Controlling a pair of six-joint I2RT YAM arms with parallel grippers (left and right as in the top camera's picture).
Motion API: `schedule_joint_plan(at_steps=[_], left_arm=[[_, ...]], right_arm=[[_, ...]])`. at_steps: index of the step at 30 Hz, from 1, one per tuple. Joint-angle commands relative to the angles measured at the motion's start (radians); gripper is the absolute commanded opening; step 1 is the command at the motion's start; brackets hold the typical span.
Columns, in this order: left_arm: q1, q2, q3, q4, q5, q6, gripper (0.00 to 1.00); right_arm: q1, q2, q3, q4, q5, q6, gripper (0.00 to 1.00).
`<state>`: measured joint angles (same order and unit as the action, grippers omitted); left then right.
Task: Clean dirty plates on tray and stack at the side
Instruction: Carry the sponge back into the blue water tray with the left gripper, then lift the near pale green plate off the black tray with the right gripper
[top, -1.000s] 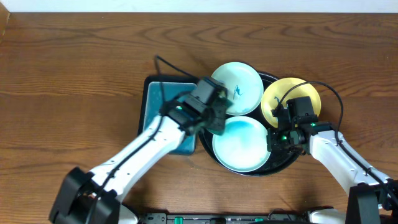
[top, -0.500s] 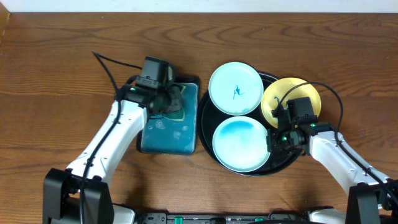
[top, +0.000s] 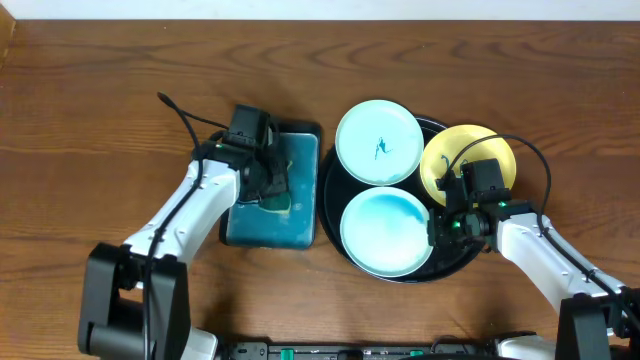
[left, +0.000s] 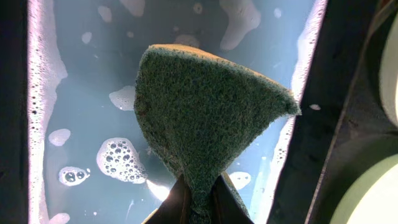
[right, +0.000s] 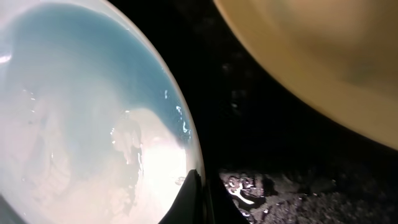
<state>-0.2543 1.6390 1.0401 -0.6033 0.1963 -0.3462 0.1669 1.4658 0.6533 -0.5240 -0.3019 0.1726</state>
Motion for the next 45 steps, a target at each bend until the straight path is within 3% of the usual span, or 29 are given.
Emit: schedule_joint_plan(at_steps=[1,5,15,27,35,45], left_arm=[[0.002,0.015,-0.005,-0.002,-0.006,0.013,0.08],[0.002,0.016,-0.005,-0.002,-0.006,0.013,0.08],[0.002,0.016,-0.005,-0.002,-0.006,0.013,0.08],[0.002,0.016,-0.005,-0.002,-0.005,0.013,0.08],[0.002,0.016,-0.005,-0.002,-0.005,0.013,0.08],[0.002,0.016,-0.005,-0.002,-0.005,0.013,0.08]], right_arm=[[0.005,-0.016,0.011,-0.005,-0.043,-0.011,0.01],[0.005,-0.082,0.049,-0.042,-0.021,-0.032,0.01],[0.005,-0.244,0.092,-0.084,0.257,-0.040,0.01],[0.014,-0.264,0.206,-0.106,0.446,-0.082,0.01],[0.129,-0.263,0.264,-0.137,0.677,-0.187,0.01],[0.317,-0.263,0.264,-0.059,0.899,-0.355,0.01]])
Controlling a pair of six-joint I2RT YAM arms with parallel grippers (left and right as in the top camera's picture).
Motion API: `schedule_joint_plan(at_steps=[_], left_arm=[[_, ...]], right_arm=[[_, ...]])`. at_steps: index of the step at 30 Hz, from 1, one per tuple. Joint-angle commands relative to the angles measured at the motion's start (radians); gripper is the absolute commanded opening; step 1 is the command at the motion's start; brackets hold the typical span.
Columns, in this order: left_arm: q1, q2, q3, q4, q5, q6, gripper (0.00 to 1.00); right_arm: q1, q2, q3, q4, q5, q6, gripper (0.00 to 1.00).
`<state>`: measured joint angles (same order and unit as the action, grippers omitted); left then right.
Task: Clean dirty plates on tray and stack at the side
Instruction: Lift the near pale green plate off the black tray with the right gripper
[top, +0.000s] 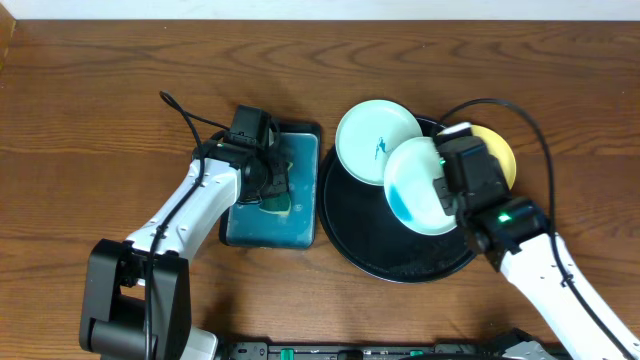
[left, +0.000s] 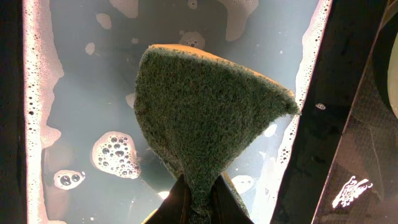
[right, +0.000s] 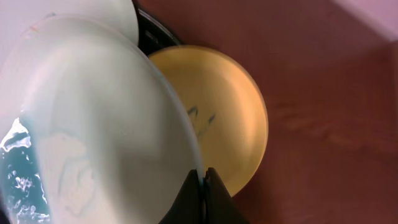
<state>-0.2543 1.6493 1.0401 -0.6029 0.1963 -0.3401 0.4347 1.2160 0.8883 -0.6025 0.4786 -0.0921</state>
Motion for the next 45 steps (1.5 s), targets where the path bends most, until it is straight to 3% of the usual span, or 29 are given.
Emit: schedule_joint_plan(at_steps=[1,12,19,40,42,45], left_arm=[[0.002,0.006,-0.005,-0.003,-0.005,0.006,0.08],[0.002,0.006,-0.005,-0.003,-0.005,0.006,0.08],[0.002,0.006,-0.005,-0.002,-0.005,0.006,0.08],[0.002,0.006,-0.005,-0.002,-0.005,0.006,0.08],[0.002,0.006,-0.005,-0.002,-0.005,0.006,0.08],[0.002,0.006,-0.005,-0.002,-0.005,0.006,0.08]], right_arm=[[0.066,-0.013,0.029,0.029,0.134,-0.112,0.01],[0.256,-0.013,0.029,0.179,0.415,-0.373,0.01],[0.309,-0.013,0.029,0.288,0.457,-0.475,0.01],[0.311,0.015,0.028,0.305,0.455,-0.416,0.01],[0.301,0.015,0.028,0.304,0.447,-0.357,0.01],[0.270,0.015,0.028,0.290,0.424,-0.144,0.01]])
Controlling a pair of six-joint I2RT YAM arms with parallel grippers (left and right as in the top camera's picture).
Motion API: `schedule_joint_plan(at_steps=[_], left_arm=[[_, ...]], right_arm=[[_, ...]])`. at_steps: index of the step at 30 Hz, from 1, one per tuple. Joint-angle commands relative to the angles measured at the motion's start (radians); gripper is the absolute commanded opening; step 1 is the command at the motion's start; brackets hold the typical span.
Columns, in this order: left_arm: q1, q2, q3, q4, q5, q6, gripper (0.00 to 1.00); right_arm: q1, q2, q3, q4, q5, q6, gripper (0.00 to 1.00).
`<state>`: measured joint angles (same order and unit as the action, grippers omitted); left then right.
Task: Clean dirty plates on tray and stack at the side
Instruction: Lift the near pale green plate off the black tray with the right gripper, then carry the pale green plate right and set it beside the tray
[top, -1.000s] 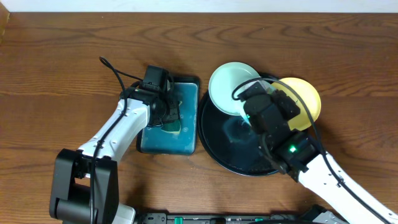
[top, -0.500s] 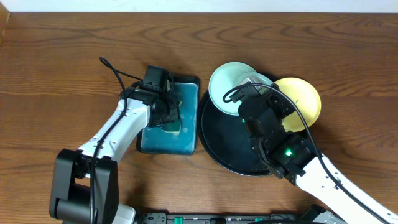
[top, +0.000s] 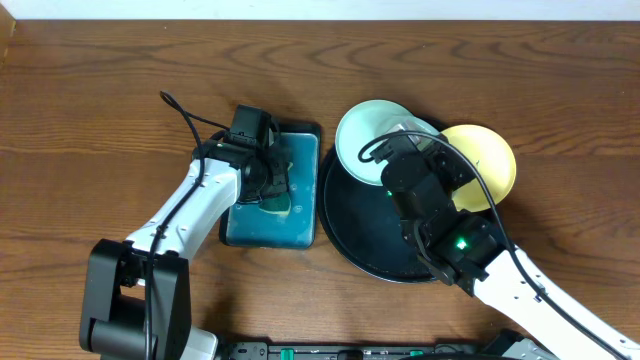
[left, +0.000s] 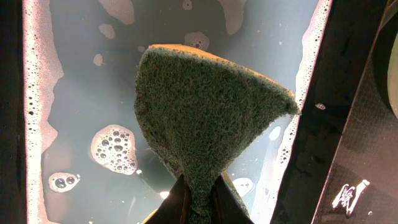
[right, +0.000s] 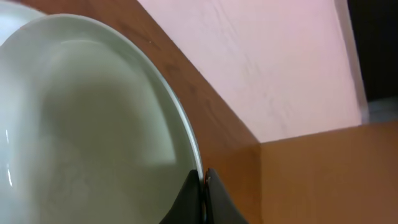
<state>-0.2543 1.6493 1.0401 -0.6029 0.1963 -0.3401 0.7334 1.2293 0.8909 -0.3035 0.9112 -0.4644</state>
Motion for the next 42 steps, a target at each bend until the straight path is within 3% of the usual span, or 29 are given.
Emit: schedule_joint_plan(at_steps=[1,4,7,16,23,31,37,42], left_arm=[[0.002,0.006,-0.005,-0.002,-0.005,0.006,0.08],[0.002,0.006,-0.005,-0.002,-0.005,0.006,0.08],[0.002,0.006,-0.005,-0.002,-0.005,0.006,0.08],[0.002,0.006,-0.005,-0.002,-0.005,0.006,0.08],[0.002,0.006,-0.005,-0.003,-0.005,0.006,0.08],[0.002,0.006,-0.005,-0.003,-0.005,0.006,0.08],[0.002,0.006,-0.005,-0.003,-0.005,0.006,0.08],[0.002,0.006,-0.005,-0.014,-0.005,0.006,0.08]], right_arm=[[-0.045,0.002,0.026,-0.027,-0.046,0.314,0.01],[-0.121,0.002,0.026,-0.087,-0.247,0.571,0.01],[-0.239,0.002,0.026,-0.104,-0.496,0.740,0.01],[-0.612,0.002,0.026,-0.126,-0.848,0.874,0.01],[-1.026,0.003,0.026,-0.108,-1.122,0.958,0.01],[-1.302,0.047,0.026,-0.104,-1.159,0.986,0.01],[-1.357,0.181,0.079,-0.123,-1.154,0.878,0.01],[-1.362,0.332,0.215,-0.183,-1.143,0.891,0.01]])
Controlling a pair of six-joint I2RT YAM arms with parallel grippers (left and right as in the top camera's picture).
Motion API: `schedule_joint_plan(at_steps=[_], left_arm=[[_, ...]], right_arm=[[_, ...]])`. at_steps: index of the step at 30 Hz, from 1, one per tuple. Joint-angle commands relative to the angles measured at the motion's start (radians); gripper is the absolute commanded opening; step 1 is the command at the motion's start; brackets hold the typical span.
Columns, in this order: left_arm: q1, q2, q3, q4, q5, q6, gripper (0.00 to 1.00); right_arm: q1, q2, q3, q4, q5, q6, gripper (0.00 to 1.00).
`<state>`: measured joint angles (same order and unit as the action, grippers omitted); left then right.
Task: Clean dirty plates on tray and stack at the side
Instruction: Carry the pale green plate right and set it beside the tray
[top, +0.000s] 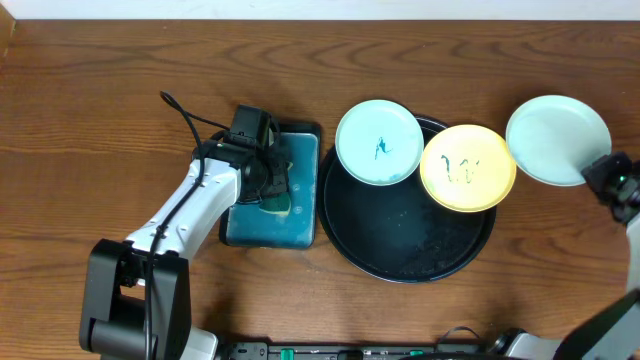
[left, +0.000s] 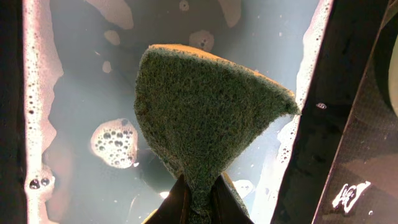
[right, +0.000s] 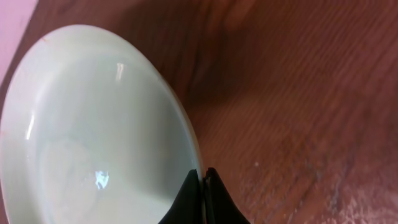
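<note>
My right gripper (right: 202, 177) is shut on the rim of a clean pale blue plate (top: 556, 139), held over the wood at the far right, off the black tray (top: 400, 255). On the tray's far side sit a pale blue plate (top: 379, 142) with a dark mark and a yellow plate (top: 467, 167) with dark marks. My left gripper (left: 199, 186) is shut on a green and yellow sponge (left: 205, 118) above the soapy water of the teal basin (top: 250, 232). In the right wrist view the held plate (right: 93, 124) fills the left half.
Brown wooden table (top: 100, 100) all around. A black cable (top: 185, 115) trails behind the left arm. The basin stands just left of the tray, nearly touching it. Foam patches (left: 115, 140) float on the water.
My right gripper has gone with the pale blue plate from above the tray's far middle to the table at the far right. The yellow plate now shows in full. The left gripper stays put.
At first my right gripper was shut on the rim of the wet pale blue plate lying at the tray's front. Then the plate hung tilted above the tray, later higher near the camera, and now it is off the tray at the right. The left gripper held the sponge over the basin throughout.
</note>
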<state>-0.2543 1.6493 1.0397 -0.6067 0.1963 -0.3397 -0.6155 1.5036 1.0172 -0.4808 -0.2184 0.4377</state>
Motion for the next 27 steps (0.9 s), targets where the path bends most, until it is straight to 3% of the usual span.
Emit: schedule_joint_plan(at_steps=[1,11,18,22,26,27], left_arm=[[0.002,0.006,-0.005,-0.014,-0.005,0.006,0.08],[0.002,0.006,-0.005,-0.018,-0.005,0.006,0.08],[0.002,0.006,-0.005,-0.018,-0.005,0.006,0.08],[0.002,0.006,-0.005,-0.017,-0.005,0.006,0.08],[0.002,0.006,-0.005,-0.018,-0.005,0.006,0.08],[0.002,0.006,-0.005,-0.018,-0.005,0.006,0.08]], right_arm=[[-0.014,0.077,0.103,-0.005,-0.002,-0.011,0.01],[-0.013,0.200,0.114,-0.096,0.346,0.016,0.01],[0.002,0.269,0.113,-0.143,0.259,-0.137,0.01],[0.016,0.275,0.113,-0.186,0.237,-0.148,0.02],[0.022,0.273,0.114,-0.188,0.231,-0.148,0.40],[0.022,0.270,0.114,-0.188,0.215,-0.148,0.44]])
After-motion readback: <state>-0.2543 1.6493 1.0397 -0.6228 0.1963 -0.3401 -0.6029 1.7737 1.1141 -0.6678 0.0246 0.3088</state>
